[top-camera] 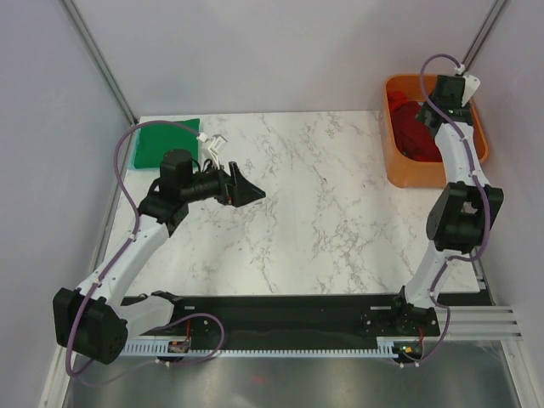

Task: Fold and stack the t-shirts
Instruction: Grab the tshirt from the pile

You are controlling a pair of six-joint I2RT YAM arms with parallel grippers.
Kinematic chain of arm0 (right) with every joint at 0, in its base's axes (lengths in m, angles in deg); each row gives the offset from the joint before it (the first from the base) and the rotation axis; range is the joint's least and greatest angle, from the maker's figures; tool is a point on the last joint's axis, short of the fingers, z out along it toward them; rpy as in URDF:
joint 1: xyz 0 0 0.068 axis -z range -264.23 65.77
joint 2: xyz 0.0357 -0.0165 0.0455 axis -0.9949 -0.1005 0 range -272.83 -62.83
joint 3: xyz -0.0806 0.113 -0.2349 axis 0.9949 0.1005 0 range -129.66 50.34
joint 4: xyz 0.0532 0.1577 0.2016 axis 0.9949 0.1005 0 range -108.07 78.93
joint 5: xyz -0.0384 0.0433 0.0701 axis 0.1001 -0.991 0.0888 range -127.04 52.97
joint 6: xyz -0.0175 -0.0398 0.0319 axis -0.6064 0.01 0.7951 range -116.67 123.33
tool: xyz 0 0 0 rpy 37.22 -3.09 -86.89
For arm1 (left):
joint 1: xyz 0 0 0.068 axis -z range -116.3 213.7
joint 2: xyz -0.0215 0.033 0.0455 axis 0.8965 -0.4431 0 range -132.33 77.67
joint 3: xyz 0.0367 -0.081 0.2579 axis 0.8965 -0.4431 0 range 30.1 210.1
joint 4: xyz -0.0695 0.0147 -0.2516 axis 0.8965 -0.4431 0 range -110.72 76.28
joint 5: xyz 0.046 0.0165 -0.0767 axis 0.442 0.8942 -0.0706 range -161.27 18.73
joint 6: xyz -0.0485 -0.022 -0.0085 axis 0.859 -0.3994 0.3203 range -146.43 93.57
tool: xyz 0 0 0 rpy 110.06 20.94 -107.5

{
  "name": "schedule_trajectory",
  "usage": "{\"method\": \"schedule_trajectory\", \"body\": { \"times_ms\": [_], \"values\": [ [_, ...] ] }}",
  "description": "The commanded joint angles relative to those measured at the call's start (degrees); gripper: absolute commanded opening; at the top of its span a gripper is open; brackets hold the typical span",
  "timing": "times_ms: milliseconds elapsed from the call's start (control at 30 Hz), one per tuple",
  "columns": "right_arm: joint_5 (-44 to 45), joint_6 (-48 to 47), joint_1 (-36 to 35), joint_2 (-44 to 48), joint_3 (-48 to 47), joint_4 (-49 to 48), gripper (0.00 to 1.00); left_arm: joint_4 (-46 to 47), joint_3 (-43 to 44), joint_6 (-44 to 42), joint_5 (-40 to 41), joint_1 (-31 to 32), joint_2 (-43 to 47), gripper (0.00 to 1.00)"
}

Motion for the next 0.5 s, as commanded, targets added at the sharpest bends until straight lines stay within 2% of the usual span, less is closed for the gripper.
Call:
{"method": "schedule_trajectory", "body": {
  "times_ms": [0,267,333,467],
  "values": [
    [-9.16,3.68,3.52,-4.87,-5.91,1.94,0.64,0.58,0.82,-0.09,-1.13,0.24,-0.11,0.95],
    [-14.01,4.84,7.04,-15.87,-11.45,-2.35,0.64,0.58,0.82,-0.53,-0.25,0.24,-0.37,0.95],
    [-18.56,5.19,8.01,-18.77,-12.68,-4.47,0.56,0.49,0.82,-0.71,0.10,0.16,-0.37,0.95],
    [-23.76,5.63,8.63,-23.96,-19.43,-5.80,0.45,0.58,0.64,-1.06,0.45,0.15,-1.25,0.94]
  ]
}}
